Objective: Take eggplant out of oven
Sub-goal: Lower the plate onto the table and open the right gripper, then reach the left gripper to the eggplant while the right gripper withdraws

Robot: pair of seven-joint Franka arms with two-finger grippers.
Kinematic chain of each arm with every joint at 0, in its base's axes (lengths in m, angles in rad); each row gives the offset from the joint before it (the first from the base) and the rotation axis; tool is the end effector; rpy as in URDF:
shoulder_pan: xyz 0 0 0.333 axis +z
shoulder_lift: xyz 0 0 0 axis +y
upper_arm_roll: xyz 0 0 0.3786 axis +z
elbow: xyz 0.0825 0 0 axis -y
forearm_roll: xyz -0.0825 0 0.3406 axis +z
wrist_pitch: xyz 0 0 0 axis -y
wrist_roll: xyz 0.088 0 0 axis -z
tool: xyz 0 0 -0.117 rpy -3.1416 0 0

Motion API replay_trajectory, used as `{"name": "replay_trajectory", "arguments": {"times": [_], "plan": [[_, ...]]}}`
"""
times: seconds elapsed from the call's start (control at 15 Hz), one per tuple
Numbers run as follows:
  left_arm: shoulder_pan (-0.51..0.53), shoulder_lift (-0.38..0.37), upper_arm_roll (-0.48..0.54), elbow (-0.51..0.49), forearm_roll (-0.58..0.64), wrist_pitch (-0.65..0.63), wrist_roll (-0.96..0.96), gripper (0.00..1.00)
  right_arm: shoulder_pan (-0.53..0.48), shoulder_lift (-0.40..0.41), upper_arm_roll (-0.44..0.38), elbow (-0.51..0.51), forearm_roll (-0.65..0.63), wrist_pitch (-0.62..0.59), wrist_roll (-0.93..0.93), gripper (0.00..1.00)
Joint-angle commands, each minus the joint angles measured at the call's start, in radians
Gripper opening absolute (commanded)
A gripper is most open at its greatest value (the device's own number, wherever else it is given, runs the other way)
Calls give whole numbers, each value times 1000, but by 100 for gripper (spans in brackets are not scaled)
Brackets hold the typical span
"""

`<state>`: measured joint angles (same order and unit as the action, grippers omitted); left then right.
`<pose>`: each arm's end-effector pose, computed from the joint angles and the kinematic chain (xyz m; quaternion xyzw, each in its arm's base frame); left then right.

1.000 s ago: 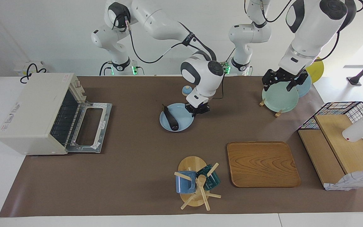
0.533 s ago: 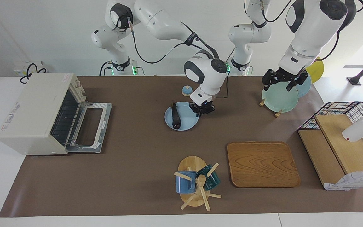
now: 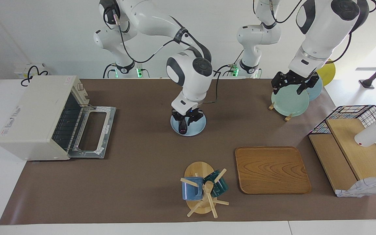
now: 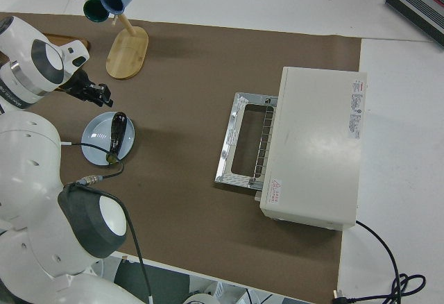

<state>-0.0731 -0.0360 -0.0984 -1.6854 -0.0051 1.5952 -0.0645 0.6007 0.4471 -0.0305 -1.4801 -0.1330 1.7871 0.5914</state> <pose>0.4889 -0.0864 0.6481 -0.9982 0.0532 0.0271 0.0024 0.5580 0.3473 0.4701 0.9950 0.0092 -0.0197 0.0971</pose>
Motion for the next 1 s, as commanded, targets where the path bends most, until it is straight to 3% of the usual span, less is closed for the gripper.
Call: {"name": "replay_trajectory", "arguments": {"times": [0.0,0.27,0.6,0.93], "plan": [[3,-13,3,-11,-10,-1,2,100,-70,-102,12,-171,-51,3,-68,0],[3,-22,3,-10,-9,5,-5,100,-172,-174,12,-371,-172,38,-88,0],[-10,-22,2,-13,-9,22,6,100,-326,-220,12,-595,-195,277,-150,0],[-69,-19,-9,-53,-30,86,-9,100,-387,-228,12,-646,-279,322,-221,0]]}}
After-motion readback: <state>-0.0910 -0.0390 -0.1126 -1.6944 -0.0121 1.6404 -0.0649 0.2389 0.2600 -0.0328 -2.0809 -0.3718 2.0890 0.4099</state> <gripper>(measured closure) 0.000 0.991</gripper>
